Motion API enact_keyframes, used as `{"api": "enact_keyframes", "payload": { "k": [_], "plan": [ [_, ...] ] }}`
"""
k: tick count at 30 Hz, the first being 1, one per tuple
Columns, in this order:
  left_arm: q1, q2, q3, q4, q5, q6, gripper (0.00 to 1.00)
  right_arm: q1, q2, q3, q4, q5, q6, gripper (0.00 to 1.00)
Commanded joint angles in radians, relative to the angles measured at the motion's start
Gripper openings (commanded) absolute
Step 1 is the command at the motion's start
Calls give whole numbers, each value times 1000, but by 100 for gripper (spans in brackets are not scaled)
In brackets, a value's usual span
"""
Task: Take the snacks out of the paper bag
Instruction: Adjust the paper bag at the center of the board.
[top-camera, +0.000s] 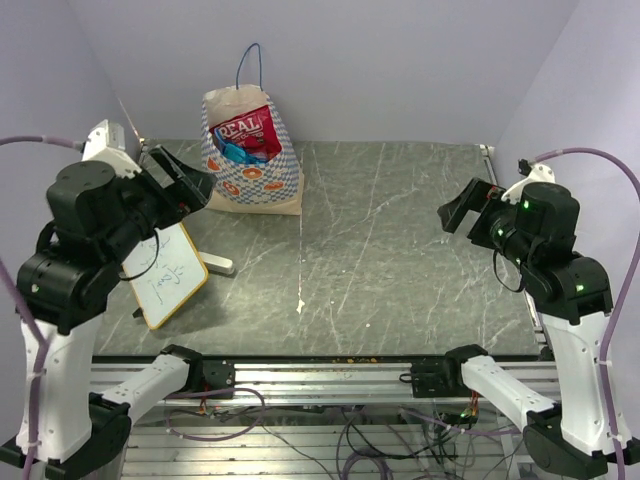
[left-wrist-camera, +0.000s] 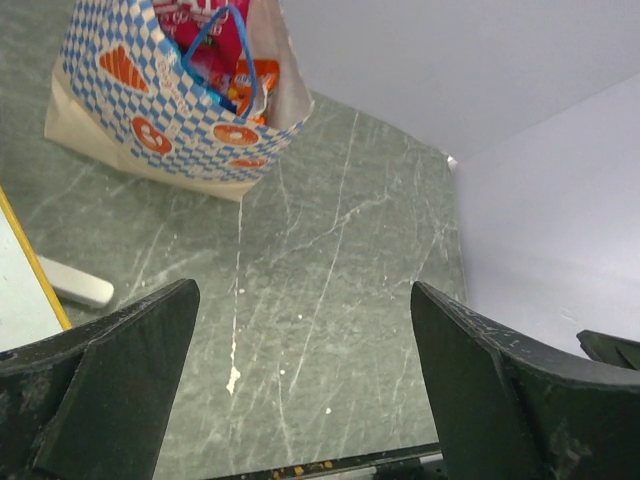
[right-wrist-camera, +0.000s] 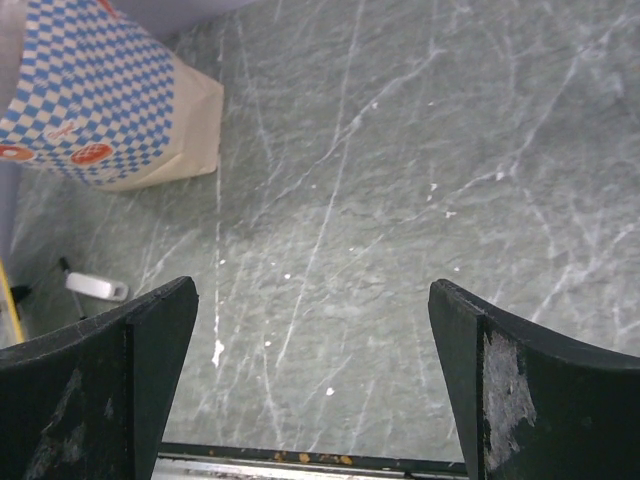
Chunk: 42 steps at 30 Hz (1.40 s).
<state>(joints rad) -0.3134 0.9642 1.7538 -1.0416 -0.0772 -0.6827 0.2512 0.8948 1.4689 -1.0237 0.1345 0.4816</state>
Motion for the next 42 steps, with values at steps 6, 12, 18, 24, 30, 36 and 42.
{"api": "enact_keyframes", "payload": {
  "k": [6, 12, 18, 24, 30, 36, 42],
  "plan": [
    [12, 109, -130, 114, 70, -214, 95, -17, -46, -89, 137, -175, 45, 100],
    [27, 285, -83, 157, 18, -265, 91, -20, -68, -120, 157, -202, 66, 100],
    [114, 459, 7, 188, -22, -295, 85, -21, -98, -113, 150, -184, 78, 100],
    [161, 596, 80, 275, 32, -309, 62, -23, -110, -106, 122, -163, 87, 100],
    [168, 661, 119, 330, 167, -287, 29, -23, -118, -123, 120, -165, 91, 100],
    [166, 625, 1, 410, 364, -334, 7, -24, -106, -147, 153, -177, 69, 100],
    [166, 560, -40, 374, 480, -278, 7, -23, 20, -18, 140, -248, -5, 100]
  ]
}}
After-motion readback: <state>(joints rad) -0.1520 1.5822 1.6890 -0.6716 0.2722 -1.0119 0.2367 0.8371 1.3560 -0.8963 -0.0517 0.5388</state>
